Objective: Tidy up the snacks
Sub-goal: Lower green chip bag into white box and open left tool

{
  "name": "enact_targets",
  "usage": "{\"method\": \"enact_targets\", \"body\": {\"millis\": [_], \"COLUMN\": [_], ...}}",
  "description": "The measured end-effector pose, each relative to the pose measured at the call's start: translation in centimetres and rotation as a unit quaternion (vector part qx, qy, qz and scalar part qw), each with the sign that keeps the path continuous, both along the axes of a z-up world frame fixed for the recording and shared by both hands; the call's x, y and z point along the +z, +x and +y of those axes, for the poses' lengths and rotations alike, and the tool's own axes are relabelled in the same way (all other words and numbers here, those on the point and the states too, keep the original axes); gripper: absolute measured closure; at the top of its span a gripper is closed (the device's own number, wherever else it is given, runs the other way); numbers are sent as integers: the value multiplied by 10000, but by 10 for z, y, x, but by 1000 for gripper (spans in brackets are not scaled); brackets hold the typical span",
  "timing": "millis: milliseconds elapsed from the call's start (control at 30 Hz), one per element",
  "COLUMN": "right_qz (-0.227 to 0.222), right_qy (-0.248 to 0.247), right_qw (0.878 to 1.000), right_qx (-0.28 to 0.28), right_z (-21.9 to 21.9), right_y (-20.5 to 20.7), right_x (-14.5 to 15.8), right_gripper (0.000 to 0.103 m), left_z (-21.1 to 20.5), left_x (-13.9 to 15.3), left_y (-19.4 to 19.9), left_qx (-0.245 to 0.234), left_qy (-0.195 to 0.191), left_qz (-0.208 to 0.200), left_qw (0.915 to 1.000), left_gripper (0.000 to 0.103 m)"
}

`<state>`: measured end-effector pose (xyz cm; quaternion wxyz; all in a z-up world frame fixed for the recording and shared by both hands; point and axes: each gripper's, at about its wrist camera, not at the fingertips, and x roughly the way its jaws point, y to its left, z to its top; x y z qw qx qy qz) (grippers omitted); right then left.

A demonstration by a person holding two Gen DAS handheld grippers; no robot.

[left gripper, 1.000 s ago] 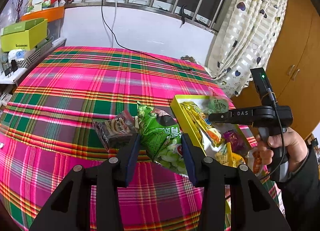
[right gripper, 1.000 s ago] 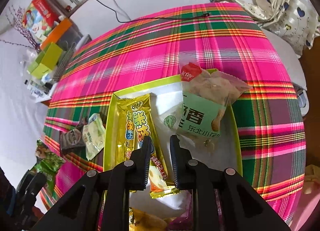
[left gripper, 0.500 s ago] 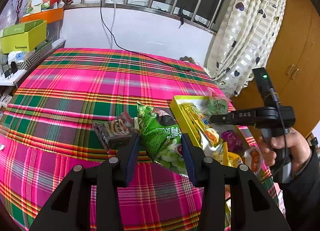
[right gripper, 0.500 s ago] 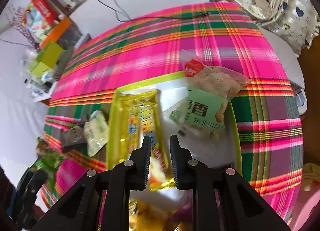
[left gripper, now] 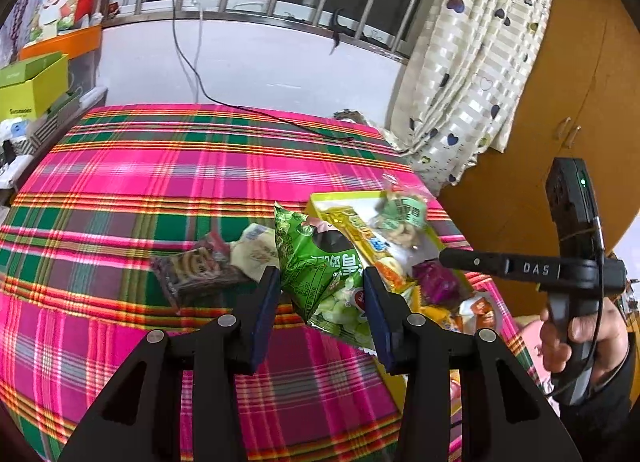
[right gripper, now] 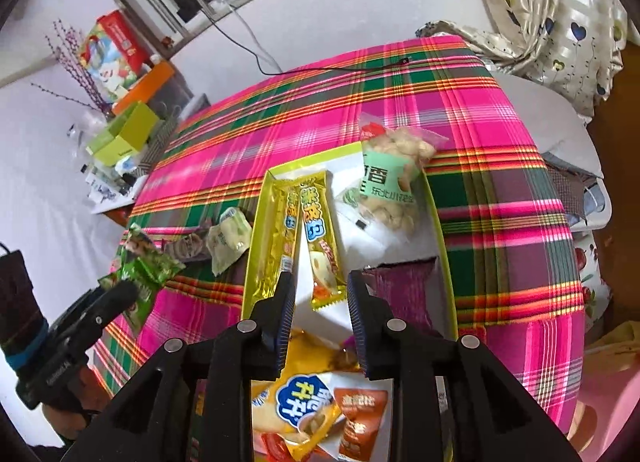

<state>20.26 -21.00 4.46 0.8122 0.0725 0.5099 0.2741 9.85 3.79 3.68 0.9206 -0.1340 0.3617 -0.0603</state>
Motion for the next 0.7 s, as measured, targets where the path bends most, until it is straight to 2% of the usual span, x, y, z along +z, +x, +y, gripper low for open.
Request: {"method": "enact_targets", "body": {"millis": [300,700], "right_qz": [-34,-81], "right_qy": [120,414], "right_qw": [9998,9987], "right_qx": [134,-272], "right_z": [8,-36], "right_y": [7,-5], "right_x": [-3,0], "right_gripper": [83,83], "left_z": [-17,-46], "left_x": [5,-3], "left_y": [16,52], "left_qx": [-159,-603], "left_qy": [26,80], "left_qz": [19,258], "left_qw": [9999,9978], "left_gripper": [60,60]}}
